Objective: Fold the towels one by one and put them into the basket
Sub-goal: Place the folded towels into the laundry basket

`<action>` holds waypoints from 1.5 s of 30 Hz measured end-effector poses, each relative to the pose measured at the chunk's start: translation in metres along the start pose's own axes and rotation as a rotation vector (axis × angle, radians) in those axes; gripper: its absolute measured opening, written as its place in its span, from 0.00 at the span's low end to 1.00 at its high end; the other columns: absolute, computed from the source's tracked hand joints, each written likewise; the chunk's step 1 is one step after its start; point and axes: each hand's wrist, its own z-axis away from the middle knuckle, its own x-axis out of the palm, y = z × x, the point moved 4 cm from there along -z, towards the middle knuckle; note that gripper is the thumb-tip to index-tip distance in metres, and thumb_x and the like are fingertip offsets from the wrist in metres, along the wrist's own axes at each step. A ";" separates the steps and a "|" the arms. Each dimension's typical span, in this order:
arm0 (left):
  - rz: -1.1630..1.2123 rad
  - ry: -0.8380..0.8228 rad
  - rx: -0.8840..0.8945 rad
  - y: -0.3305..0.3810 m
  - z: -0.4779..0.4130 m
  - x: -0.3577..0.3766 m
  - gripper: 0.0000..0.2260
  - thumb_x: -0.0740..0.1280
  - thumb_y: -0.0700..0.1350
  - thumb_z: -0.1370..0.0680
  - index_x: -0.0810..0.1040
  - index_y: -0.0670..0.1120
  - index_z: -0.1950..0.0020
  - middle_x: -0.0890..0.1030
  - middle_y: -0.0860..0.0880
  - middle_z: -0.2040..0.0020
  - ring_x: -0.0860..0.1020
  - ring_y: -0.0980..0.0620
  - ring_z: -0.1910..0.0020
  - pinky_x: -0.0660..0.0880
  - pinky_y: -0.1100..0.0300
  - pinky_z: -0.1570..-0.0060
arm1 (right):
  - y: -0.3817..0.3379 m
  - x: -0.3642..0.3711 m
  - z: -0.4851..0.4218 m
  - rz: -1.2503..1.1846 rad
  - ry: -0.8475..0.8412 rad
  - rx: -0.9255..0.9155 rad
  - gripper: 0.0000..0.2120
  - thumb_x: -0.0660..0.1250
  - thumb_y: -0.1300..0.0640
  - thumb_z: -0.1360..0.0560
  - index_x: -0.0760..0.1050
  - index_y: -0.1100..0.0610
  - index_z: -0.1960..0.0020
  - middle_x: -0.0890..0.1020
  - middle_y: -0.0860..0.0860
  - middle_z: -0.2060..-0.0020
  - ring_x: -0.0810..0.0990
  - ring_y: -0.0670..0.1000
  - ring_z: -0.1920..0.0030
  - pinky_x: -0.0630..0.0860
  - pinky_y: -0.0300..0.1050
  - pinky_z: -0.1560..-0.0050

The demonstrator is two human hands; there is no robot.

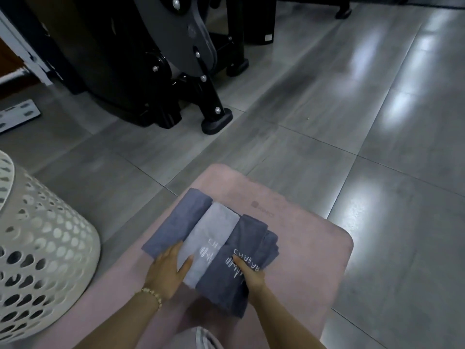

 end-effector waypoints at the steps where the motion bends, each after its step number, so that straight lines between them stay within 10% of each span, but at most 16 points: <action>1: 0.016 0.006 -0.009 0.000 0.000 0.000 0.27 0.57 0.58 0.21 0.62 0.45 0.26 0.69 0.48 0.29 0.68 0.48 0.31 0.65 0.58 0.34 | -0.003 -0.002 0.003 -0.020 0.008 -0.022 0.38 0.84 0.52 0.48 0.76 0.60 0.42 0.83 0.53 0.50 0.82 0.56 0.51 0.79 0.50 0.51; 6: 0.080 0.011 -0.067 0.001 -0.006 -0.012 0.28 0.56 0.58 0.21 0.58 0.47 0.24 0.62 0.49 0.25 0.62 0.49 0.27 0.60 0.56 0.29 | -0.035 -0.008 0.027 -0.028 0.024 -0.191 0.39 0.83 0.48 0.53 0.79 0.61 0.45 0.85 0.55 0.52 0.83 0.58 0.51 0.81 0.53 0.50; 11: 0.119 0.123 -0.023 0.004 -0.006 -0.057 0.27 0.56 0.57 0.20 0.59 0.47 0.24 0.63 0.49 0.26 0.63 0.49 0.28 0.59 0.56 0.29 | -0.110 0.042 0.088 0.013 -0.180 -0.375 0.14 0.75 0.60 0.32 0.81 0.61 0.47 0.84 0.58 0.51 0.83 0.58 0.49 0.79 0.53 0.47; 18: 0.149 0.509 -0.035 -0.064 0.014 -0.228 0.21 0.58 0.52 0.20 0.69 0.42 0.31 0.73 0.43 0.32 0.70 0.44 0.33 0.65 0.55 0.34 | -0.166 0.246 0.198 0.236 -0.590 -0.468 0.13 0.72 0.60 0.29 0.80 0.60 0.45 0.85 0.56 0.51 0.83 0.55 0.49 0.80 0.45 0.50; 28: -0.019 0.808 -0.215 -0.285 0.110 -0.402 0.22 0.57 0.55 0.20 0.67 0.45 0.29 0.73 0.46 0.32 0.72 0.46 0.35 0.66 0.53 0.36 | -0.070 0.529 0.316 0.494 -1.017 -0.265 0.21 0.75 0.51 0.33 0.78 0.57 0.42 0.85 0.52 0.49 0.83 0.51 0.47 0.78 0.45 0.47; 45: -0.010 0.512 -0.453 -0.447 0.058 -0.339 0.36 0.38 0.66 0.28 0.54 0.52 0.23 0.63 0.51 0.26 0.64 0.50 0.29 0.60 0.56 0.31 | 0.148 0.646 0.114 1.184 -0.718 0.028 0.28 0.81 0.51 0.40 0.79 0.62 0.44 0.85 0.57 0.52 0.83 0.56 0.51 0.79 0.50 0.50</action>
